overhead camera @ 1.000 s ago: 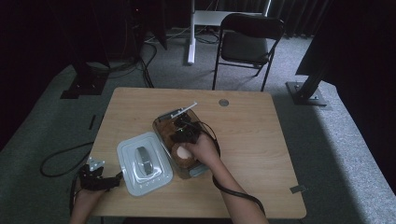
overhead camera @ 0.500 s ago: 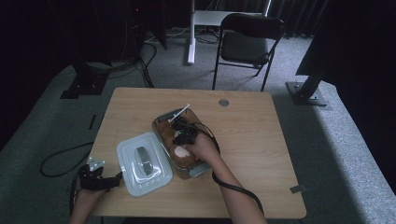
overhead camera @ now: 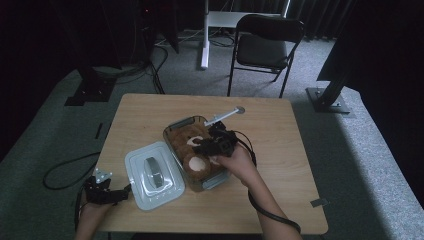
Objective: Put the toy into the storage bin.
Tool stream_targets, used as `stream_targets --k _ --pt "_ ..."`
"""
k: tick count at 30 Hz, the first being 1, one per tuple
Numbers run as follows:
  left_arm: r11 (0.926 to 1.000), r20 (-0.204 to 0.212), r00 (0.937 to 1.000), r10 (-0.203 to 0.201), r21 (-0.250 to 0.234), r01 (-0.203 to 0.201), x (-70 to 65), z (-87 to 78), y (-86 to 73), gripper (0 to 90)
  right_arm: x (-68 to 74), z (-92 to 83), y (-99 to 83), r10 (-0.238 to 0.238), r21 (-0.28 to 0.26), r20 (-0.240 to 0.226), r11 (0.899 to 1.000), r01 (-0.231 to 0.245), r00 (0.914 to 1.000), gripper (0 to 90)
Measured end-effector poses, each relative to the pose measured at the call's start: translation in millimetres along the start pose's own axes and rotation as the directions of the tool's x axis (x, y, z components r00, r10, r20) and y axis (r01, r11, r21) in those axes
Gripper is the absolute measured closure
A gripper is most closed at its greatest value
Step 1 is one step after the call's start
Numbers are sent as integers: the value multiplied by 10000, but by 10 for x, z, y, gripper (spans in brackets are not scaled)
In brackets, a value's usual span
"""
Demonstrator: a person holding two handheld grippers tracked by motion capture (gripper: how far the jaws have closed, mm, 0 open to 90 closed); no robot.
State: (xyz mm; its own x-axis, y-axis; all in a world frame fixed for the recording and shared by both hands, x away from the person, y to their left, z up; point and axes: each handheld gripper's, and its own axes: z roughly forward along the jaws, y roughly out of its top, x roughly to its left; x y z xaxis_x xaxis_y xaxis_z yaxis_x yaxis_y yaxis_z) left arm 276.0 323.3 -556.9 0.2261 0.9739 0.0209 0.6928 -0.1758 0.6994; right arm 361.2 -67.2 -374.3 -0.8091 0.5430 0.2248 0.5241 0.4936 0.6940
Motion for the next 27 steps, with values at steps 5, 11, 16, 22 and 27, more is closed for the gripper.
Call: stream_targets --k 5,11,16,22,27 --pt "10000 -1 10000 1 2 -1 0 0 0 6 160 59 -73 -589 501 -261 9969 602 9979 610" --pt "10000 -6 10000 1 -17 -1 -1 1 -1 6 125 462 -142 -817 1600 371 9843 748 9960 666" --pt "10000 -9 10000 3 -13 -3 -1 1 -1 6 112 809 -163 -1321 3218 775 9414 1007 9882 716" --pt "10000 -8 10000 2 -17 -2 -1 1 -2 6 287 967 -136 -2692 3960 1595 8988 1882 9498 730" --pt "10000 -7 10000 0 -16 0 -1 1 -1 6 262 929 -117 -2181 3332 1528 9296 1575 9639 682"
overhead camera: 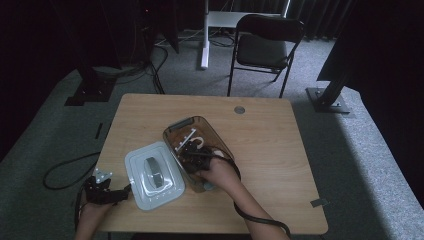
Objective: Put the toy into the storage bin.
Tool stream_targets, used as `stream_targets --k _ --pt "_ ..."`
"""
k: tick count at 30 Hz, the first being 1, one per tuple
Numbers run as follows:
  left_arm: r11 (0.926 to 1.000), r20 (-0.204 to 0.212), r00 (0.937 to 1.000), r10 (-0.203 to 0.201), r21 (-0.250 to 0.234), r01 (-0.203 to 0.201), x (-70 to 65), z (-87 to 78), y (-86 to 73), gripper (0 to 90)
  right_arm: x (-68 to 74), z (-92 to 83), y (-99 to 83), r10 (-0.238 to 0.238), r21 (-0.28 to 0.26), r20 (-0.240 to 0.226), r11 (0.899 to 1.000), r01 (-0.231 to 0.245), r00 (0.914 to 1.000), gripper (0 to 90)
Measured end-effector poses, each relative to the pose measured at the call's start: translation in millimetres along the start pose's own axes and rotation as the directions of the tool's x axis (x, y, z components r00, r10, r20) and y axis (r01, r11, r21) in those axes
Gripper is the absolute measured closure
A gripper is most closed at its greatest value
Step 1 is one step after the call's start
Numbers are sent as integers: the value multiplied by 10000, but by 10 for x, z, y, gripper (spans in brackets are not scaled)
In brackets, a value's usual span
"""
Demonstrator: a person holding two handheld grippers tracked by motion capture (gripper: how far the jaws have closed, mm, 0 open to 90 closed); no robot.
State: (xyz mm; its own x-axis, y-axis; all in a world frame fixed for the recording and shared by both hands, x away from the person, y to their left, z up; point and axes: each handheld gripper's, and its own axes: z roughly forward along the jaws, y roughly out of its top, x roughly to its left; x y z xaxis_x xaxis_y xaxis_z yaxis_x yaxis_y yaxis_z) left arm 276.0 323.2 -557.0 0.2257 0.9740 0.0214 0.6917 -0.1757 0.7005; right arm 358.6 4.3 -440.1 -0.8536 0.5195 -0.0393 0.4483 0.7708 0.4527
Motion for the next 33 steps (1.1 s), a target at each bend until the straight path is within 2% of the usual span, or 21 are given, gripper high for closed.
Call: stream_targets --k 1,2,3,5,7,8,9,12,15,17,19,20,21,23,25,26,27,28,29,32,33 --pt "10000 0 10000 -1 -1 1 0 0 0 6 -117 -64 -57 723 -645 -847 9949 -779 9938 630" --pt "10000 1 10000 -1 1 1 0 0 0 6 -117 -64 -57 723 -645 -847 9949 -779 9938 630" --pt "10000 0 10000 -4 -3 4 0 1 0 6 -209 -153 -117 1100 -1152 -1474 9851 -1275 9829 588" --pt "10000 2 10000 -2 -3 2 0 1 0 6 -238 -191 -137 1141 -1294 -1680 9821 -1367 9792 580" --pt "10000 1 10000 -2 -3 2 0 0 0 6 -358 -397 -208 1370 -2038 -2065 9624 -1796 9688 513" --pt "10000 1 10000 -2 -3 2 0 0 0 6 -358 -397 -208 1370 -2038 -2065 9624 -1796 9688 513" --pt "10000 2 10000 -1 0 1 0 0 0 6 -423 -514 -245 1553 -2439 -1916 9489 -2003 9691 487" --pt "10000 1 10000 0 -1 0 0 0 0 6 -491 -606 -288 1809 -2635 -1558 9399 -2173 9711 459" --pt "10000 1 10000 0 -1 0 0 0 0 6 -631 -696 -387 2395 -2897 -1212 9196 -2651 9633 384" --pt "10000 1 10000 0 2 0 0 0 0 6 -662 -705 -408 2516 -2946 -1172 9150 -2756 9607 359" --pt "10000 0 10000 1 1 -1 0 0 0 6 -790 -723 -490 3105 -3073 -803 8962 -3199 9472 238" --pt "10000 0 10000 1 1 -1 0 0 0 6 -790 -723 -490 3105 -3073 -803 8962 -3199 9472 238" --pt "10000 3 10000 19 17 -19 1 -1 0 6 -869 -714 -540 3225 -3063 -771 8928 -3302 9434 137" --pt "10000 3 10000 1 18 -1 0 -1 0 6 -899 -711 -562 3373 -3133 -662 8865 -3406 9390 139" --pt "10000 8 10000 -3 17 3 0 -1 0 6 -1023 -698 -676 3886 -3525 -170 8599 -3692 9213 130" --pt "10000 8 10000 -3 17 3 0 -1 0 6 -1023 -698 -676 3886 -3525 -170 8599 -3692 9213 130" --pt "10000 8 10000 -6 14 6 0 -1 0 6 -1091 -680 -757 4155 -3814 62 8418 -3819 9096 127" --pt "10000 8 10000 -6 14 6 0 -1 0 6 -1091 -680 -757 4155 -3814 62 8418 -3819 9096 127" --pt "10000 7 10000 -3 19 3 0 -1 0 6 -1151 -657 -835 4339 -3954 315 8328 -3875 9004 127" --pt "10000 7 10000 -2 17 2 0 -1 0 6 -1172 -647 -863 4382 -3981 408 8314 -3876 8980 125" --pt "10000 9 10000 -3 20 3 0 -2 0 6 -1228 -611 -951 4531 -3984 771 8306 -3891 8881 124"
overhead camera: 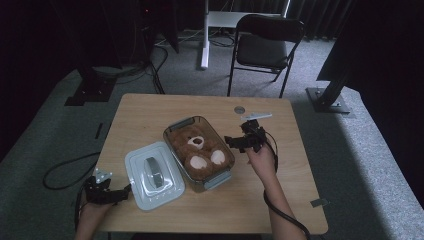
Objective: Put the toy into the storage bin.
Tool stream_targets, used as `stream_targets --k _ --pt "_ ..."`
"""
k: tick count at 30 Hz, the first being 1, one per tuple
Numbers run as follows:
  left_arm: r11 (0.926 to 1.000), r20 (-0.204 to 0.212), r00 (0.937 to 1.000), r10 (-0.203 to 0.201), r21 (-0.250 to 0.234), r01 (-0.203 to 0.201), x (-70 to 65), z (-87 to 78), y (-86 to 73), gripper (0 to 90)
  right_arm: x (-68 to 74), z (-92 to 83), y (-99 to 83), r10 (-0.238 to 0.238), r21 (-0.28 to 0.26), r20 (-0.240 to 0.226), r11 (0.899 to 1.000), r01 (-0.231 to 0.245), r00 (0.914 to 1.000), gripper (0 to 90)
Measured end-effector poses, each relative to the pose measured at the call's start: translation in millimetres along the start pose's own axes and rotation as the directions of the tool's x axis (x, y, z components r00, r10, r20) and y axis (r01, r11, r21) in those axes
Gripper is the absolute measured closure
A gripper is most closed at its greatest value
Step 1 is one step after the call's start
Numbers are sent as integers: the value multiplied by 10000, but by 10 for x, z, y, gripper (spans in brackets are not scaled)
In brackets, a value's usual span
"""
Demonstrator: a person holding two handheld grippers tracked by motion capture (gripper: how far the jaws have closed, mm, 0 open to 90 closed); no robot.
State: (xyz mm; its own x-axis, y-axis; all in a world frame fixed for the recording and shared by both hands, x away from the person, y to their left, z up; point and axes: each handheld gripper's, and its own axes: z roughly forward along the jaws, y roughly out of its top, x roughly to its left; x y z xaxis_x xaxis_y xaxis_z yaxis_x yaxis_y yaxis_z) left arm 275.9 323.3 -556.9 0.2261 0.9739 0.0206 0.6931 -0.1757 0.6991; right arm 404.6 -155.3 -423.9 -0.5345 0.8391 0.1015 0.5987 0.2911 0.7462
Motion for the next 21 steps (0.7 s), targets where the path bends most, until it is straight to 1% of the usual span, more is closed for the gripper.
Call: stream_targets --k 3,5,6,9,10,14,16,18,19,21 --pt "10000 8 10000 13 8 -13 -1 -5 -4 6 -98 22 -79 178 49 328 9998 -180 9993 124" --pt "10000 -31 10000 -19 49 19 3 -15 -8 6 -158 41 -137 238 148 452 9996 -244 9987 124" --pt "9999 -83 10000 -48 121 49 3 -26 -5 7 -185 55 -169 227 231 561 9994 -241 9982 124" --pt "9998 13 9999 -115 157 115 -23 -73 18 7 -257 118 -281 173 532 998 9983 -227 9949 124" --pt "9998 70 9999 -109 156 108 -36 -96 34 7 -281 146 -321 196 638 1048 9976 -264 9943 124" --pt "9998 298 9994 -178 123 175 -117 -171 98 22 -374 250 -481 448 792 992 9955 -528 9941 123" --pt "10000 341 9994 -79 64 77 -157 -205 128 22 -408 297 -547 580 855 976 9941 -664 9935 123" --pt "10000 535 9985 -59 17 59 -200 -235 156 23 -428 335 -596 684 938 947 9926 -773 9932 124" --pt "10000 620 9980 -81 -50 84 -224 -252 169 46 -432 351 -614 707 970 888 9921 -792 9935 123" --pt "9997 947 9953 -204 -144 219 -276 -275 202 50 -434 378 -646 700 947 865 9924 -781 9938 123"
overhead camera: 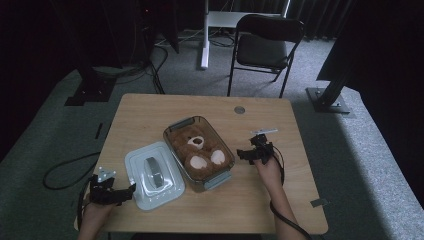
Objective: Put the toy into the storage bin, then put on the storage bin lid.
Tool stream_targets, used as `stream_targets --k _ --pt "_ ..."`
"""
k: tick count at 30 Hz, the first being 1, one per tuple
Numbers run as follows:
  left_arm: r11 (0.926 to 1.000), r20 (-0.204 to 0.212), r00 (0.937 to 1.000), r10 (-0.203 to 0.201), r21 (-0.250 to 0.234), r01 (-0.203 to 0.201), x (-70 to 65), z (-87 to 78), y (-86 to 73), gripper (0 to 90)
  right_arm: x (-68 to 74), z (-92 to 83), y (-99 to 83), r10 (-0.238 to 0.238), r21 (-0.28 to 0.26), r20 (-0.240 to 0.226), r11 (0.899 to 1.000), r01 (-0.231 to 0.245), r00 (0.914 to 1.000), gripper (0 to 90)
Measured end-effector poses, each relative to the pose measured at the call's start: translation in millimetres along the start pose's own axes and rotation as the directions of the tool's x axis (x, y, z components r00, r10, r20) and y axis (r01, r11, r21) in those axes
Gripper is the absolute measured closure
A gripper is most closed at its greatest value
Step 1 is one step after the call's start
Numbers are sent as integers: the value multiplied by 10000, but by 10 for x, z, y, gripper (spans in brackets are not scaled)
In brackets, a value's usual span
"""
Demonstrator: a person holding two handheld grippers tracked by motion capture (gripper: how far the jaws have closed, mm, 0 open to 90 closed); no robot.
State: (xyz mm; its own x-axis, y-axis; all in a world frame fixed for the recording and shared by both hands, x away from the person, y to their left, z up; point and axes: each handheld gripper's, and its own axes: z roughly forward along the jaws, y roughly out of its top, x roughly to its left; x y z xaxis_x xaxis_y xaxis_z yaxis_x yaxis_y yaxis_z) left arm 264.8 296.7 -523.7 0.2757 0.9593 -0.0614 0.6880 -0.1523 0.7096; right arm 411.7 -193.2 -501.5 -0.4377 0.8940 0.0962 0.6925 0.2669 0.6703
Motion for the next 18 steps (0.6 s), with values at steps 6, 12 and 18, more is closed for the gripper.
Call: stream_targets --k 6,12,18 --pt "9995 313 9991 280 -134 -276 -180 17 130 49 13 91 -52 83 -57 -292 9999 -85 9995 123" --pt "9977 459 9968 651 146 -658 -325 121 221 18 51 155 -83 -44 36 -379 10000 46 9993 123" --pt "9977 584 9965 602 288 -619 -498 281 342 19 59 202 -122 53 37 -690 10000 -51 9976 122"
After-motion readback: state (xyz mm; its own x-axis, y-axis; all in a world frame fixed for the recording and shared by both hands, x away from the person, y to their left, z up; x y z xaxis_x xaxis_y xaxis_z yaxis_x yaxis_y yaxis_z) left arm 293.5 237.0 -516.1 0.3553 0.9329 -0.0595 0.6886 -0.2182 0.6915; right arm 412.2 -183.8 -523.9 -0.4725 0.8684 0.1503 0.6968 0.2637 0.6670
